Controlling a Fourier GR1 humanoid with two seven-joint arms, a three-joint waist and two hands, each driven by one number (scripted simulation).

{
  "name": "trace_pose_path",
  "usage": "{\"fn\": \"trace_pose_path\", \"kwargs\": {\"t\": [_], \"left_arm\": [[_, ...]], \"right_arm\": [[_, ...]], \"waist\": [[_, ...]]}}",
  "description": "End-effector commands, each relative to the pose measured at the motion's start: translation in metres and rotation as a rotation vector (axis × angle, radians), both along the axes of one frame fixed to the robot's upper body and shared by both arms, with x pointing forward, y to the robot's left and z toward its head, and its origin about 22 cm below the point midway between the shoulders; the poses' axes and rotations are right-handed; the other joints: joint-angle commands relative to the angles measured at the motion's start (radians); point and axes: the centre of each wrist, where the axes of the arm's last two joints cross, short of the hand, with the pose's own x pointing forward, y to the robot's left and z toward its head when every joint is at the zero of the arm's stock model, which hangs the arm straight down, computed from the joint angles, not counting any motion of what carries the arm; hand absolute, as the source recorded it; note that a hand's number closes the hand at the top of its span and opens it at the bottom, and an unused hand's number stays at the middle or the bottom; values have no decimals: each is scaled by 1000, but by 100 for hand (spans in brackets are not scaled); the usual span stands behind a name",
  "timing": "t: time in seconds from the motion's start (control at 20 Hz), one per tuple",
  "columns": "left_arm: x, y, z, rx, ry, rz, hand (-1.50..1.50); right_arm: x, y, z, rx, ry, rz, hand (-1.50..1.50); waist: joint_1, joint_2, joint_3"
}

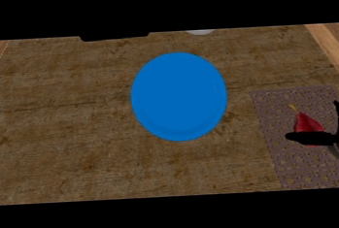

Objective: Pick the pear from the placemat and place it in the plate

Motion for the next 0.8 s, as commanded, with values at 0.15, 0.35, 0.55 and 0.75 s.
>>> {"fn": "trace_pose_path", "kwargs": {"t": [0.15, 0.35, 0.55, 0.75], "left_arm": [[101, -40, 36, -121, -496, -146, 0], [97, -41, 29, -135, -489, -153, 0], [103, -35, 34, -129, -502, -159, 0], [105, -36, 30, -132, -501, -139, 0]], "right_arm": [[10, 9, 8, -7, 118, -11, -150], [18, 8, 14, -19, 136, -32, -150], [15, 11, 7, -50, 199, -43, -150], [16, 18, 2, -43, 213, -46, -150]], "waist": [[-31, 2, 1], [-11, 4, 3], [-20, 5, 4], [-24, 8, 6]]}}
